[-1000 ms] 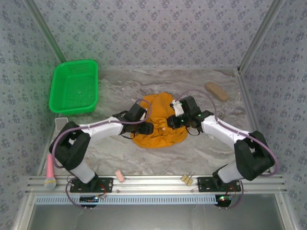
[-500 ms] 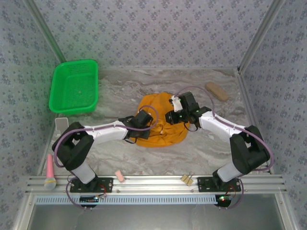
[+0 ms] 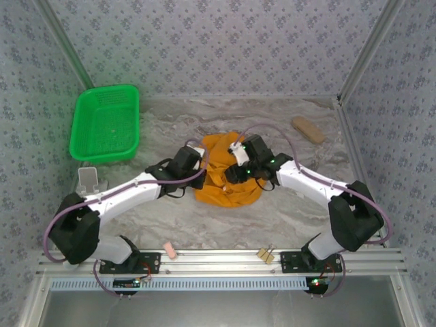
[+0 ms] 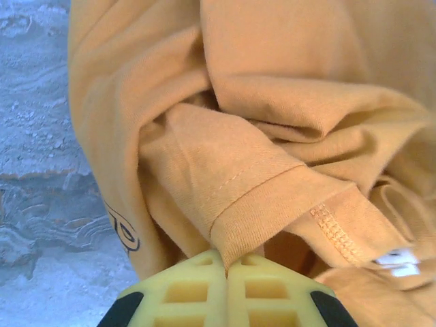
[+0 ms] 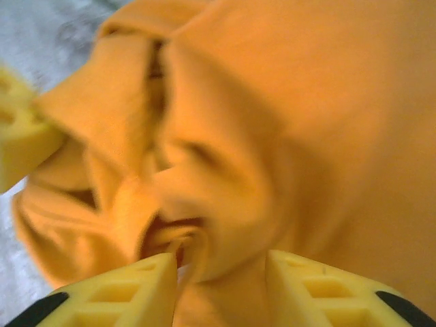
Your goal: Fold the inside-out t-shirt
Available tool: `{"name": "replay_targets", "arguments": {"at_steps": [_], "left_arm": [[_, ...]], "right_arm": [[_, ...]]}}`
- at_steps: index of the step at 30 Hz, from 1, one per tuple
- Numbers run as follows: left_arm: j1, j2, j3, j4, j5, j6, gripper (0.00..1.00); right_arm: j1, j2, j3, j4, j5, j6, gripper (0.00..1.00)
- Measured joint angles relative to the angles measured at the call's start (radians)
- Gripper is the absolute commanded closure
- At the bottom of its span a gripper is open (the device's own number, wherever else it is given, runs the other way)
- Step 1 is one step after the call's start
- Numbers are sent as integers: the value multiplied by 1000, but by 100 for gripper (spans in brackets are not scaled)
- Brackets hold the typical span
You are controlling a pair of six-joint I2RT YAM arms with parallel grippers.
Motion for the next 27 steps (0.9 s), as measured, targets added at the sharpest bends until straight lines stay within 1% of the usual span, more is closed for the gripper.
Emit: {"name": "replay_targets", "arguments": {"at_steps": [2,5,8,12,16,17,18,20,22,23,24,27], "left_arm": [[26,-25,-25,24,45,-2,96],[54,-32,-60,43,89,-5,96],[72,-32,-96,58,128,-11,95],[92,-32,-128,86,179,-19,96],[106,-50,-159,130,225,-27,96],[112,-58,-170,142,237,-31,96],[118,-66,-179,154,247,-35,96],[141,-84,-202,177,270,-46,96],[167,-97,-220,189,285,-55,96],[178,-101,-227,194,291,-57,94],[187,-102,-231,198,296,-61,92],[207,-102,-233,209,310,-69,81]], "right_arm": [[49,-7,-2,2,-10,-3,52],[83,-2,-4,7,-24,4,50],[104,17,-4,18,-26,19,46],[140,57,-4,37,18,8,44],[159,114,-3,47,76,-61,41],[159,126,-1,45,93,-82,43],[157,135,4,39,103,-97,49],[147,161,27,22,101,-133,76],[132,167,43,8,77,-155,92],[122,165,48,4,56,-155,98],[111,161,50,2,32,-155,100],[78,131,51,-8,-36,-142,100]]}}
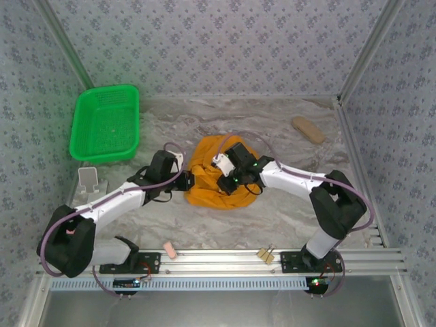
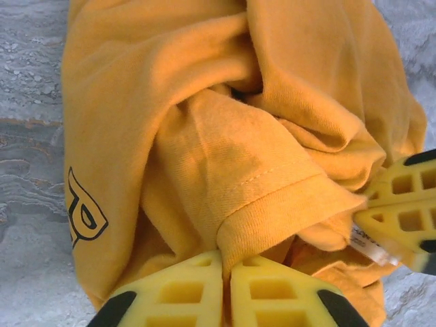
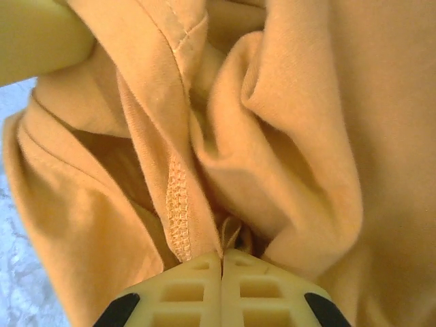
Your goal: Fold the inside-out t-shirt
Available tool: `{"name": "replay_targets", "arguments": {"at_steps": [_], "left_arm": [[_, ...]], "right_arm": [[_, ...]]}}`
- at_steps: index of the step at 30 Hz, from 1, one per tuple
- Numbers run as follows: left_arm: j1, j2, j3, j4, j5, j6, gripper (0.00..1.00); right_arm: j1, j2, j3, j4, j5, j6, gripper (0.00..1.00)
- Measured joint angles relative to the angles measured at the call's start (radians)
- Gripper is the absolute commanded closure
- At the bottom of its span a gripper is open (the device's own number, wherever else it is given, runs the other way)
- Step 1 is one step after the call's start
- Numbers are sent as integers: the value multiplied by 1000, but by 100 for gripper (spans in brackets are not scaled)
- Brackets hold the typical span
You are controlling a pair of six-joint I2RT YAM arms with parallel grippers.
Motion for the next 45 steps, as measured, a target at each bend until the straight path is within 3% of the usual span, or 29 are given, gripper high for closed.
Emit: {"name": "replay_targets", "arguments": {"at_steps": [3,6,14,25,26,30,31,38,40,45], "left_arm": [[12,0,0,14,16,-8,55],[17,0,0,21,23,-13,45],[16,-22,-24,36,53,-22,39],[16,-26,-63,80,20,-47,39],[15,-13,-58,80,13,-48,41],[14,58,-21,79,-11,-47,76],[14,69,-11,77,-15,-48,79],[14,21,51,42,10,2,96],[16,-16,52,45,70,21,99],[21,-28,39,151,233,-5,100]], "right_arm": [[-32,-61,5,1,-27,53,100],[-55,-121,34,1,-21,112,100],[-68,-170,130,19,26,177,100],[-64,-170,183,3,43,176,100],[-63,-170,183,1,43,177,100],[-51,-170,183,-2,43,180,100],[-50,-170,183,-3,50,182,100],[-57,-172,132,-11,182,193,96],[-67,-170,107,-11,204,188,90],[-87,-135,49,37,208,129,64]]}}
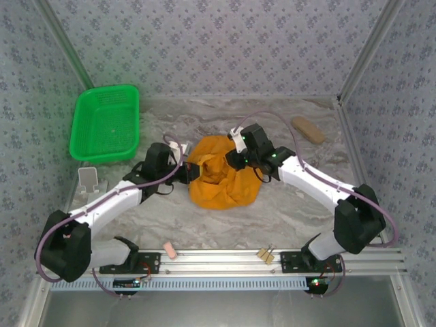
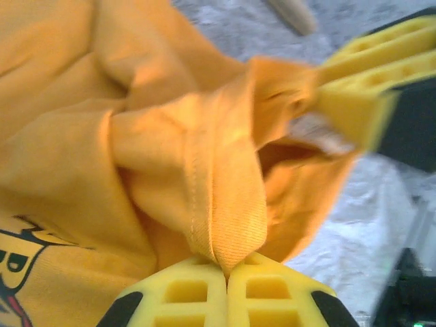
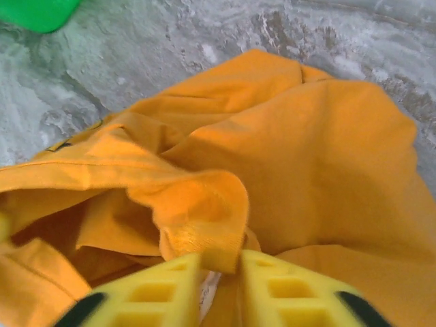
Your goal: Fold the inside-out t-shirt
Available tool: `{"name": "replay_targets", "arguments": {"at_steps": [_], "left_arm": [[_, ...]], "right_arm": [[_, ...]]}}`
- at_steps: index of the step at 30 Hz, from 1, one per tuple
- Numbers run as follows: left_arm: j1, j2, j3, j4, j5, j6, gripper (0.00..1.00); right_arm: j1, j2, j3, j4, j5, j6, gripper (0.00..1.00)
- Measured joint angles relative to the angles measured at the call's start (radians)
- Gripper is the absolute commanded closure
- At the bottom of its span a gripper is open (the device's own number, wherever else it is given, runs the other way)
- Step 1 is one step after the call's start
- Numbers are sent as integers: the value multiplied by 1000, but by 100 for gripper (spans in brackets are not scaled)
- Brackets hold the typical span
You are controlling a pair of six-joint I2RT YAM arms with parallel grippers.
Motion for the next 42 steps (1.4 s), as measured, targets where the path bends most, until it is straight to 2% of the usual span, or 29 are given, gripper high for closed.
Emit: {"name": "replay_targets", "arguments": {"at_steps": [8,9,13,17,21,25,30,32,34,37,42], "left_arm": [[2,212,-45,327,236,-222,100],[4,229,-50,348,255,-241,100],[32,247,-68,400,314,-280,100],[80,247,-79,406,352,-277,93],[124,247,-85,353,356,-226,71],[158,248,-89,250,303,-153,56],[170,218,-87,43,174,-53,52],[165,160,-83,-49,118,-22,51],[151,91,-69,-117,66,-4,49],[82,-13,-18,-219,-44,18,44],[-97,-58,84,-329,-234,32,39]], "right_arm": [[-8,-14,-48,-45,56,-37,51],[-10,-30,-48,-65,55,-42,46],[-38,-54,-33,-154,29,-44,47],[-121,4,-8,-216,-91,-33,50],[-145,89,16,-249,-167,-31,54],[-156,146,69,-281,-220,-34,68],[-169,174,150,-290,-281,-43,81],[-169,174,159,-288,-313,-42,82],[-171,174,159,-288,-349,-40,83],[-182,168,157,-281,-390,-28,80],[-195,136,154,-272,-356,-13,65]]}}
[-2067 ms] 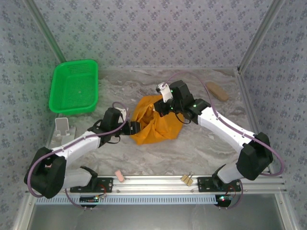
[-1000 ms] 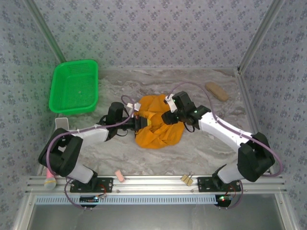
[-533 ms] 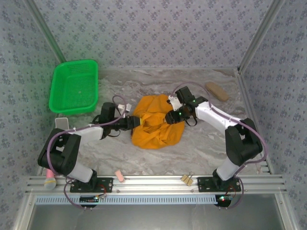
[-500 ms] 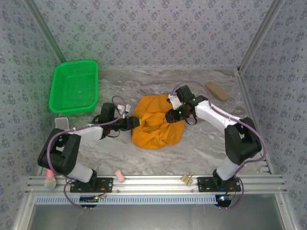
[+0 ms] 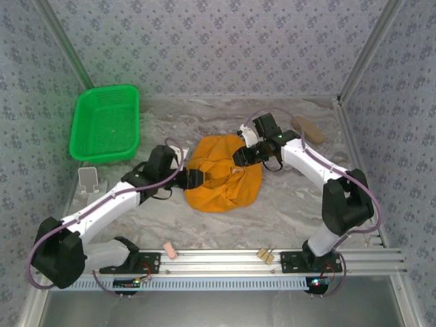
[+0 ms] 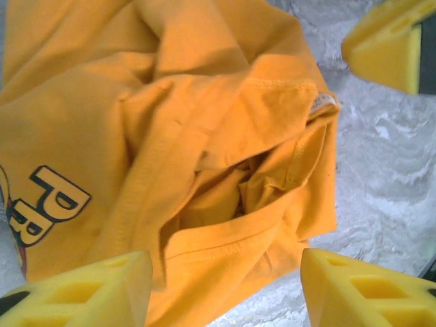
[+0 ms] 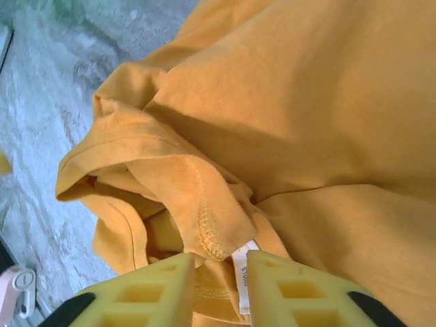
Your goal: Fold the inside-out t-shirt
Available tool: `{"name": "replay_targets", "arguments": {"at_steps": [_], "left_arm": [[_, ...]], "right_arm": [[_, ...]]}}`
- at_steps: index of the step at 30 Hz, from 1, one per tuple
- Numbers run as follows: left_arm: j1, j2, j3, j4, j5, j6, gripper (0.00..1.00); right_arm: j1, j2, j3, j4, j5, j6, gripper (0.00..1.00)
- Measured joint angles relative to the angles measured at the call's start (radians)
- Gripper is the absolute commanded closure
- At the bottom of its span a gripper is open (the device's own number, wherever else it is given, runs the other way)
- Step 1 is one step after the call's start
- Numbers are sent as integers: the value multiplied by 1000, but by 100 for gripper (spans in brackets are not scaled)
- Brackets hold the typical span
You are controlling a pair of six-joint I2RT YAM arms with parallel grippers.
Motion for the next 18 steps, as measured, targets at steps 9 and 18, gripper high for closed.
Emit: {"name": "replay_targets", "arguments": {"at_steps": [9,18], "left_arm": [[-117,211,90,-167,-269,-51,34],[-123,285,145,-202,-382,-131,87]], "right_arm": [[0,15,0,12,71,-24,56],[19,77,0,11,86,-42,57]]}}
